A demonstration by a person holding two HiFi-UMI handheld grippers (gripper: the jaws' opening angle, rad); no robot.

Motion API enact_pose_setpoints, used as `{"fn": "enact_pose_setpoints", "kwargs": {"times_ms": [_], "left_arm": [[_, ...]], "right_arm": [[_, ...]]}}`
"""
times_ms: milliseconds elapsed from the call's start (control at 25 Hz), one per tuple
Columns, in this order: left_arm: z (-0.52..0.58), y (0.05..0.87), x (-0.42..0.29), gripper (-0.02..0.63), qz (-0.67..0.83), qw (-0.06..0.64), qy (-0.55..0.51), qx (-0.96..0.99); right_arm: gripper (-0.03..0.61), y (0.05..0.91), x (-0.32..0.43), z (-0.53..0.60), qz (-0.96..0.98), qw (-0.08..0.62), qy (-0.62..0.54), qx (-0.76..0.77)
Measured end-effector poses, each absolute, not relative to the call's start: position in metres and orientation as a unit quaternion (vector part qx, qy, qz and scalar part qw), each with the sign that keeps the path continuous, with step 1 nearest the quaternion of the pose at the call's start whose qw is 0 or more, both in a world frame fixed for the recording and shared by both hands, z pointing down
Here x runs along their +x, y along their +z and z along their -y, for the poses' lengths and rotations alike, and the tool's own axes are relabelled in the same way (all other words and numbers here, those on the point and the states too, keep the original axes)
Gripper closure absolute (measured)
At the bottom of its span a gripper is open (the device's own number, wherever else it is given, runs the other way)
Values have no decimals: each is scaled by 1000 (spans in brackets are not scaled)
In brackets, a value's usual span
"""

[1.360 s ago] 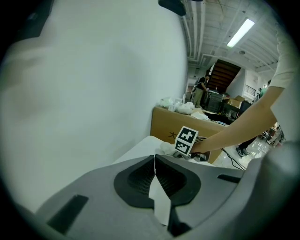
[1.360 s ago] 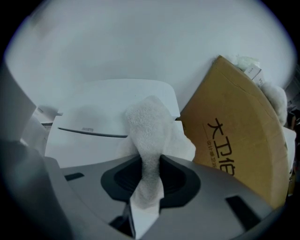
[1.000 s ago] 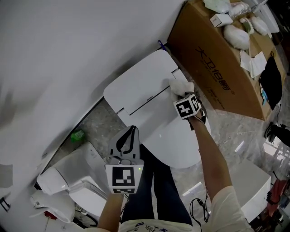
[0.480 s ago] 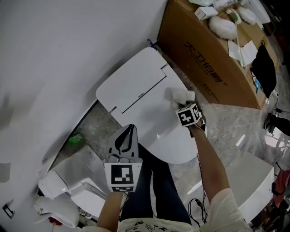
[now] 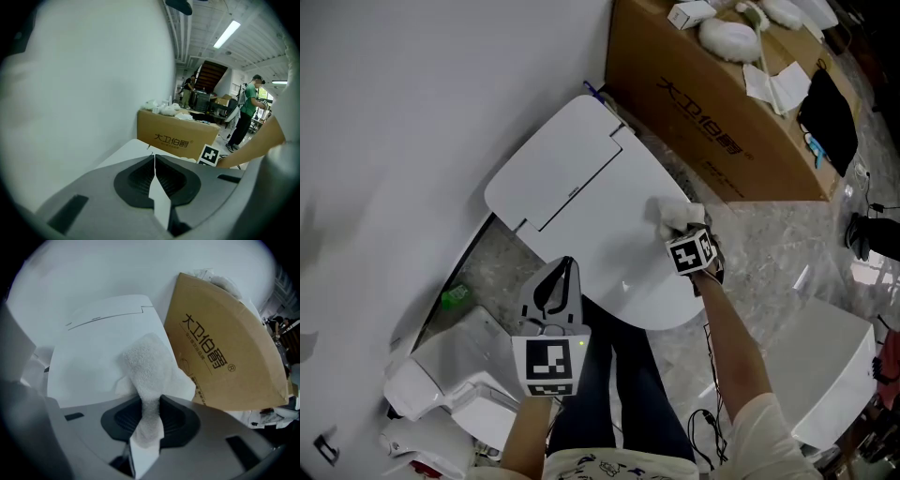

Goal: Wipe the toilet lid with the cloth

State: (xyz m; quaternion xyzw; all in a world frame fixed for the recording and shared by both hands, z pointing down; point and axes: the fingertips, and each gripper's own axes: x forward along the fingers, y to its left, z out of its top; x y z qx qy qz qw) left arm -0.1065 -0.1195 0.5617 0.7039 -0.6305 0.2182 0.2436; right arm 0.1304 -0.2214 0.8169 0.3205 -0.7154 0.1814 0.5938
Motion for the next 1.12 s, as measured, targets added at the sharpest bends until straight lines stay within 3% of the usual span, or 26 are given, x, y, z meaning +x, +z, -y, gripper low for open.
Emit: {"fn": "enact_pose_setpoints", "kwargs": {"times_ms": [600,1120], "left_arm": [[113,550,-67,603,602,237,216,731],[118,539,-61,602,597,229,212,739]], "right_arm": [[486,824,236,130,655,584,274,395],[486,827,265,59,604,566,347,441]]}}
